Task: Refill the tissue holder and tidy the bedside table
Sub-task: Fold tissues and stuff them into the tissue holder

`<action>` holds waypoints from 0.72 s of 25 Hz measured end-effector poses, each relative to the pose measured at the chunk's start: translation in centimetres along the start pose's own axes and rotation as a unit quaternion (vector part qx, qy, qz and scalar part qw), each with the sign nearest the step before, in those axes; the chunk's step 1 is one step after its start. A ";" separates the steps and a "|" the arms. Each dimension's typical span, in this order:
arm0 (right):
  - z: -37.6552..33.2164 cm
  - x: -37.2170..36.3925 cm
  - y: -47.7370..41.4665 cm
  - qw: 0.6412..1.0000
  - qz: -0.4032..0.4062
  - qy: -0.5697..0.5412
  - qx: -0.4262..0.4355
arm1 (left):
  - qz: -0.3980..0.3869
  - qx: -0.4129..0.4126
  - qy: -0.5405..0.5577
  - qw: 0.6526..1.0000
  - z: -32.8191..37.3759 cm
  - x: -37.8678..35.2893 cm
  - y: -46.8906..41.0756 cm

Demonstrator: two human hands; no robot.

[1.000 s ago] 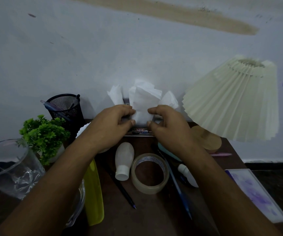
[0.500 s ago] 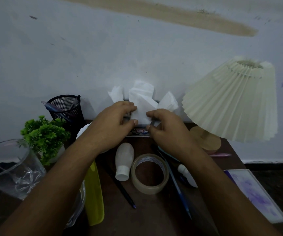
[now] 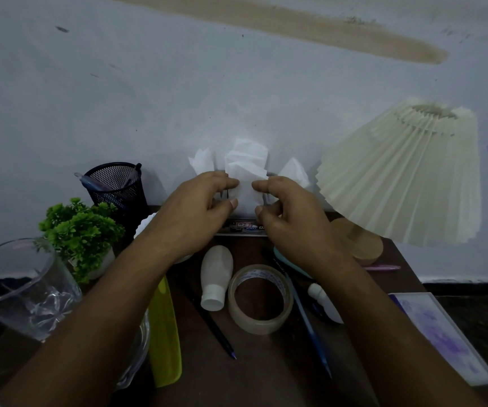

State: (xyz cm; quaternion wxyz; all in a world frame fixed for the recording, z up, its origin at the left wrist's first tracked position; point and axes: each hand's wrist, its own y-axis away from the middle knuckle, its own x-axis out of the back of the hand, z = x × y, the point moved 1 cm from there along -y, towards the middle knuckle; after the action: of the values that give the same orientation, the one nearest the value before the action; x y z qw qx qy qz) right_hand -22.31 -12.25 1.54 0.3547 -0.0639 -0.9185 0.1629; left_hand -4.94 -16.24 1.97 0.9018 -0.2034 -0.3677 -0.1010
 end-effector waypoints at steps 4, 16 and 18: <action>0.4 -0.3 -0.2 0.999 -0.015 0.028 -0.016 | -0.012 0.008 0.001 1.000 -0.3 -0.1 0.0; 0.8 0.2 0.3 0.999 0.013 0.040 -0.028 | 0.050 0.052 -0.029 0.997 -0.5 0.7 0.5; 0.8 0.2 0.8 0.998 -0.009 0.046 -0.035 | 0.088 0.087 -0.053 0.991 -0.6 1.1 0.9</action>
State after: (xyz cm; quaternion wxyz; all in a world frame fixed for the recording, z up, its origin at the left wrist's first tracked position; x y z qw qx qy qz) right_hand -22.96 -11.65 0.83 0.3954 -0.0754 -0.9070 0.1240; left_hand -3.51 -15.69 2.10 0.9006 -0.1607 -0.4033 0.0218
